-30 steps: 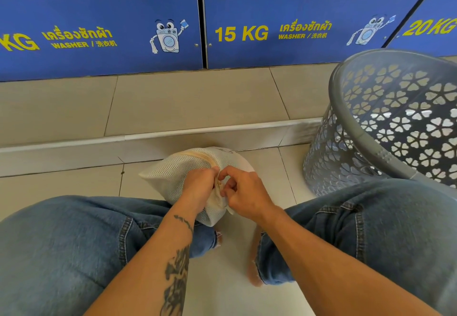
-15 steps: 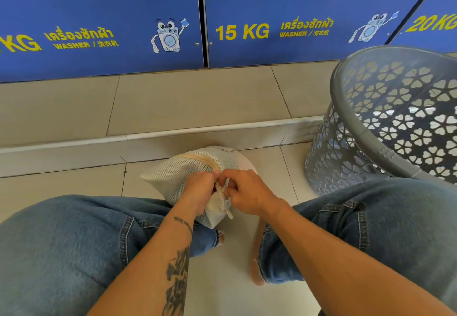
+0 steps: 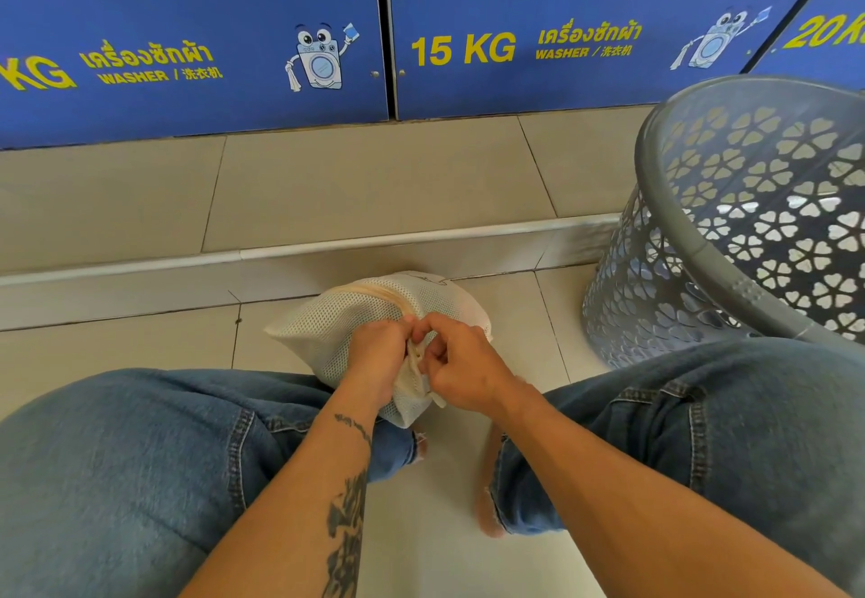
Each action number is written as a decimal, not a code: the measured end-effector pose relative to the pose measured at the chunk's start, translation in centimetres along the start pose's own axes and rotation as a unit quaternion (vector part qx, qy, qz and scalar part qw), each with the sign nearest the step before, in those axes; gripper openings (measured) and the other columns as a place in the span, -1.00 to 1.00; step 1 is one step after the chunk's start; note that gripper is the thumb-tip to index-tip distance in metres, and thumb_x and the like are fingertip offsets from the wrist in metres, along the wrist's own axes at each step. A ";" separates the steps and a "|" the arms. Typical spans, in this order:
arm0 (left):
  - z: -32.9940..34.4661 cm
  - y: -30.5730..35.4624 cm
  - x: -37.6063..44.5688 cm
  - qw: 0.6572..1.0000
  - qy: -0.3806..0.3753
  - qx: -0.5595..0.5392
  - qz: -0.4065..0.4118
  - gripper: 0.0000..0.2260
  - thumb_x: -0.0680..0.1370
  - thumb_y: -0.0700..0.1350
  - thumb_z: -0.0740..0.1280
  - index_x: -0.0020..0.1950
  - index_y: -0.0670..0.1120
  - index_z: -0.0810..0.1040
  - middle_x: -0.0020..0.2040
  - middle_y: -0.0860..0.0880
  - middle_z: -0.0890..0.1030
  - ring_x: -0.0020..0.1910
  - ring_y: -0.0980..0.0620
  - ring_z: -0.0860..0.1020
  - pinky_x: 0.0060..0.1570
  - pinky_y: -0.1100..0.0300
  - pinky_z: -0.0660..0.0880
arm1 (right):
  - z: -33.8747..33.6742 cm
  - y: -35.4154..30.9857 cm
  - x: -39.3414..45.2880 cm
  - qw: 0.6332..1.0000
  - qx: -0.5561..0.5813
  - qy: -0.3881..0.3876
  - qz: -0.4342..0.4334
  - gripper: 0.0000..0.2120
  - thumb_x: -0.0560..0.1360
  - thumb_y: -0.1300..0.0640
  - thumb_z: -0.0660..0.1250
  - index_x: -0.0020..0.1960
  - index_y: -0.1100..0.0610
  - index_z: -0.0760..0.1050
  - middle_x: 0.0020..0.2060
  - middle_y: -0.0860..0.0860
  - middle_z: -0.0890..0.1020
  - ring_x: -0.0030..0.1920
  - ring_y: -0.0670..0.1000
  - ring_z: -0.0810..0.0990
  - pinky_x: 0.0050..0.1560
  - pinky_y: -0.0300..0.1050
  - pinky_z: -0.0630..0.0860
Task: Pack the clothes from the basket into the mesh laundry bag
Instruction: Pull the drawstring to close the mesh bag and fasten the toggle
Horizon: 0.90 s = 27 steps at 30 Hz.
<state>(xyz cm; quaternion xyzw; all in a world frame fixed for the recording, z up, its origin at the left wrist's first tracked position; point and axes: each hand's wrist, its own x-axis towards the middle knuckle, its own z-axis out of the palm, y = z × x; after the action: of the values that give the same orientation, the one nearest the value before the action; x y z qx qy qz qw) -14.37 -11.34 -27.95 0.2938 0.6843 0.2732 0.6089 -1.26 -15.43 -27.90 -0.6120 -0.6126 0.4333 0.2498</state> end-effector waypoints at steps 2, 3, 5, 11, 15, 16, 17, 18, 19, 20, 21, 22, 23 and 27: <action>0.0 -0.1 0.2 1.000 0.001 -0.012 -0.003 -0.80 0.45 -0.06 0.39 -0.18 -0.20 0.65 -0.31 -0.14 0.64 -0.25 -0.11 0.60 -0.19 0.00 0.54 | 0.0 0.0 0.0 1.000 0.008 -0.009 -0.001 -0.68 0.39 0.34 0.25 -0.02 -0.06 0.50 -0.38 0.08 0.65 -0.34 -0.04 0.62 -0.24 -0.05 0.61; 0.0 -0.1 0.3 1.000 0.001 -0.015 -0.004 -0.80 0.46 -0.06 0.39 -0.17 -0.20 0.65 -0.31 -0.13 0.64 -0.25 -0.11 0.61 -0.18 0.00 0.55 | 0.0 0.0 0.1 1.000 0.012 -0.008 -0.002 -0.67 0.38 0.34 0.25 -0.02 -0.05 0.51 -0.38 0.09 0.65 -0.33 -0.02 0.62 -0.24 -0.05 0.61; 0.0 0.0 0.3 1.000 -0.001 -0.021 -0.007 -0.79 0.47 -0.05 0.38 -0.15 -0.21 0.64 -0.27 -0.15 0.64 -0.22 -0.13 0.62 -0.12 -0.06 0.57 | 0.0 0.0 0.1 1.000 0.012 0.003 -0.007 -0.66 0.36 0.35 0.25 -0.02 -0.03 0.51 -0.38 0.12 0.63 -0.30 0.07 0.62 -0.21 0.01 0.60; -0.1 -0.5 0.4 0.999 0.009 -0.025 -0.019 -0.80 0.48 -0.06 0.37 -0.23 -0.18 0.61 -0.40 -0.09 0.61 -0.33 -0.10 0.60 -0.24 0.01 0.54 | 0.5 0.3 -0.5 1.000 0.010 -0.004 -0.013 -0.65 0.37 0.39 0.24 -0.01 -0.01 0.50 -0.36 0.20 0.61 -0.30 0.16 0.57 -0.25 0.02 0.53; -0.2 -0.5 0.6 0.999 -0.001 -0.021 -0.026 -0.78 0.50 -0.04 0.36 -0.17 -0.21 0.61 -0.32 -0.12 0.62 -0.27 -0.12 0.61 -0.20 -0.03 0.56 | 1.1 0.4 -0.9 0.999 0.026 0.017 -0.010 -0.67 0.41 0.41 0.25 -0.02 0.01 0.51 -0.38 0.19 0.58 -0.38 0.07 0.51 -0.32 -0.06 0.52; -0.2 -0.4 0.7 0.999 -0.007 -0.023 -0.031 -0.75 0.50 -0.04 0.36 -0.11 -0.24 0.61 -0.26 -0.16 0.63 -0.20 -0.16 0.62 -0.10 -0.10 0.57 | 1.2 0.5 -0.9 0.999 0.024 0.032 -0.009 -0.69 0.43 0.40 0.24 -0.03 0.01 0.53 -0.38 0.16 0.59 -0.37 0.06 0.54 -0.29 -0.04 0.54; -0.2 -0.3 0.8 0.999 -0.010 -0.023 -0.037 -0.72 0.51 -0.03 0.35 -0.04 -0.27 0.61 -0.19 -0.19 0.63 -0.13 -0.19 0.62 0.00 -0.16 0.55 | 1.3 0.5 -0.9 0.999 0.019 0.048 -0.007 -0.71 0.45 0.38 0.25 -0.04 0.02 0.55 -0.37 0.12 0.62 -0.34 0.05 0.58 -0.26 -0.01 0.58; -0.3 -0.3 0.8 0.999 -0.010 -0.022 -0.041 -0.69 0.52 -0.02 0.35 0.01 -0.29 0.60 -0.13 -0.23 0.64 -0.07 -0.22 0.62 0.06 -0.19 0.53 | 1.5 0.6 -0.9 0.998 0.015 0.063 -0.005 -0.73 0.46 0.36 0.26 -0.04 0.03 0.57 -0.35 0.07 0.65 -0.30 0.03 0.61 -0.21 0.02 0.59; -0.3 -0.2 0.9 0.999 -0.009 -0.022 -0.043 -0.68 0.52 -0.02 0.35 0.04 -0.29 0.60 -0.08 -0.27 0.64 -0.03 -0.24 0.62 0.10 -0.22 0.53 | 1.6 0.6 -1.0 0.997 0.017 0.078 -0.003 -0.74 0.46 0.35 0.28 -0.04 0.04 0.60 -0.32 0.02 0.67 -0.26 0.00 0.63 -0.16 0.03 0.60; -0.3 -0.2 0.9 0.999 -0.007 -0.024 -0.044 -0.68 0.53 -0.03 0.35 0.05 -0.30 0.59 -0.02 -0.30 0.65 0.02 -0.26 0.62 0.11 -0.24 0.52 | 1.8 0.6 -1.0 0.996 0.025 0.090 -0.001 -0.76 0.46 0.34 0.29 -0.04 0.05 0.62 -0.29 -0.02 0.69 -0.23 -0.03 0.64 -0.12 0.03 0.60; -0.3 -0.3 1.0 0.999 -0.007 -0.028 -0.045 -0.68 0.53 -0.03 0.34 0.05 -0.30 0.59 0.03 -0.31 0.64 0.04 -0.28 0.61 0.10 -0.26 0.51 | 2.0 0.6 -1.1 0.995 0.033 0.098 0.001 -0.78 0.46 0.32 0.30 -0.04 0.07 0.64 -0.26 -0.04 0.70 -0.20 -0.05 0.65 -0.09 0.02 0.61; -0.3 -0.3 1.1 0.998 -0.007 -0.031 -0.046 -0.68 0.53 -0.03 0.34 0.06 -0.30 0.59 0.05 -0.31 0.64 0.05 -0.29 0.61 0.10 -0.27 0.51 | 2.1 0.7 -1.2 0.994 0.041 0.102 0.004 -0.79 0.46 0.31 0.32 -0.04 0.07 0.65 -0.23 -0.06 0.70 -0.18 -0.07 0.66 -0.07 0.01 0.61; -0.3 -0.3 1.2 0.998 -0.006 -0.034 -0.048 -0.68 0.53 -0.04 0.34 0.06 -0.29 0.59 0.06 -0.31 0.64 0.05 -0.29 0.60 0.09 -0.27 0.51 | 2.2 0.7 -1.2 0.994 0.046 0.102 0.006 -0.80 0.45 0.30 0.33 -0.04 0.07 0.65 -0.22 -0.08 0.70 -0.16 -0.08 0.66 -0.05 -0.01 0.61; -0.5 -0.3 1.4 0.998 0.004 -0.037 -0.051 -0.71 0.52 -0.04 0.34 0.02 -0.28 0.60 0.03 -0.30 0.65 0.03 -0.29 0.61 0.07 -0.25 0.53 | 2.1 1.1 -1.2 0.997 0.033 0.072 0.021 -0.76 0.39 0.25 0.43 0.00 0.00 0.65 -0.08 -0.12 0.67 -0.04 -0.15 0.60 0.00 -0.21 0.56</action>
<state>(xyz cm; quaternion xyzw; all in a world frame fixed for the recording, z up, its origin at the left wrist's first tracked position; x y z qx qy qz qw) -14.99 -10.47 -29.07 0.2345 0.6900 0.2678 0.6302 -2.23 -17.21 -29.61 -0.6460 -0.5651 0.4134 0.3040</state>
